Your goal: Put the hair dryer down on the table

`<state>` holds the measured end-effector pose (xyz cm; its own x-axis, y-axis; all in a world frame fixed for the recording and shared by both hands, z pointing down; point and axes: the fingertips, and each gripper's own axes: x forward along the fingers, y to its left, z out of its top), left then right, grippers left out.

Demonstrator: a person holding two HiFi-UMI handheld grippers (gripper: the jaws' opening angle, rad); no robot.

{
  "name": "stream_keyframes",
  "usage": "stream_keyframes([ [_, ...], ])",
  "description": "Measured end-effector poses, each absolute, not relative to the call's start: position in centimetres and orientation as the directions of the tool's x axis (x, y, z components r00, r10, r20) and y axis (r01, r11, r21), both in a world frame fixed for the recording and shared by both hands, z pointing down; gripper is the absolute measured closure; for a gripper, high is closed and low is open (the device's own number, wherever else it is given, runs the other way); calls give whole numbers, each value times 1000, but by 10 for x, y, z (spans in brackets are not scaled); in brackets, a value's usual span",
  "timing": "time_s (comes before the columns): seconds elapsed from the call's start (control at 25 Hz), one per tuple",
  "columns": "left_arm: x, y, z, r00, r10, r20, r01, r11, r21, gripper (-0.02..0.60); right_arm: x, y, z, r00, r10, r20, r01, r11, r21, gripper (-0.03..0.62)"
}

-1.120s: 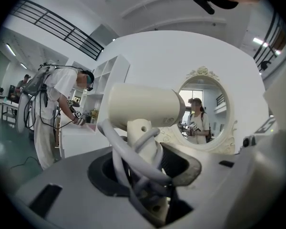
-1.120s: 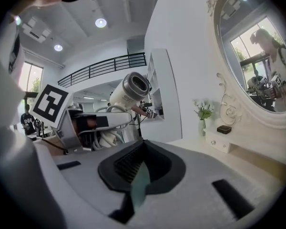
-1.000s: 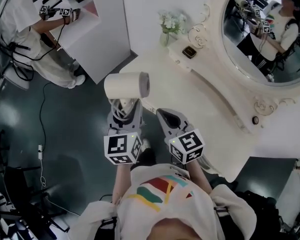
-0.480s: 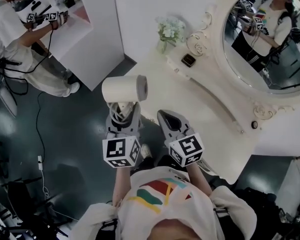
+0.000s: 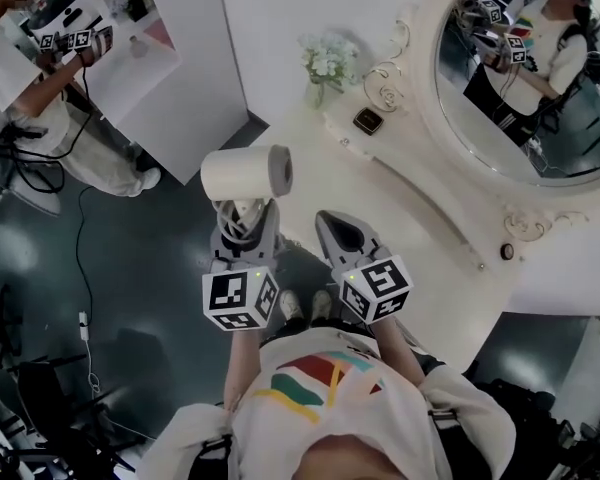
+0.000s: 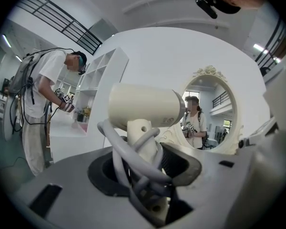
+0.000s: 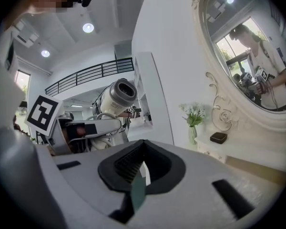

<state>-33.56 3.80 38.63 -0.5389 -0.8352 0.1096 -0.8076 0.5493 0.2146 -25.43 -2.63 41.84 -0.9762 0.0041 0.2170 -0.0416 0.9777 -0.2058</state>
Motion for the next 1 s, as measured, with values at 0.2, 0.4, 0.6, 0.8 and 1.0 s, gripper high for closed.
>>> stream_keyframes([
  [0.2,-325,25,384,-540,-833,121,-812,554,186,394,-246,-42,413,-981,2,196,-41,976,-215,594],
  [0.4,-310,3,375,-520,-848,107,-831,531,165,394,-230,-63,407,-985,-26,169,-65,972,-227,594],
  [0.6,-289,-38,367,-436,-894,108,-887,447,114,394,-199,-97,400,-982,-133,135,-164,954,-251,594],
  [0.8,-254,-84,363,-350,-933,89,-927,358,109,394,-153,-139,395,-963,-247,106,-266,932,-247,594],
  [1.0,-215,-129,360,-208,-974,84,-971,216,100,394,-107,-171,401,-916,-385,110,-400,878,-262,594],
])
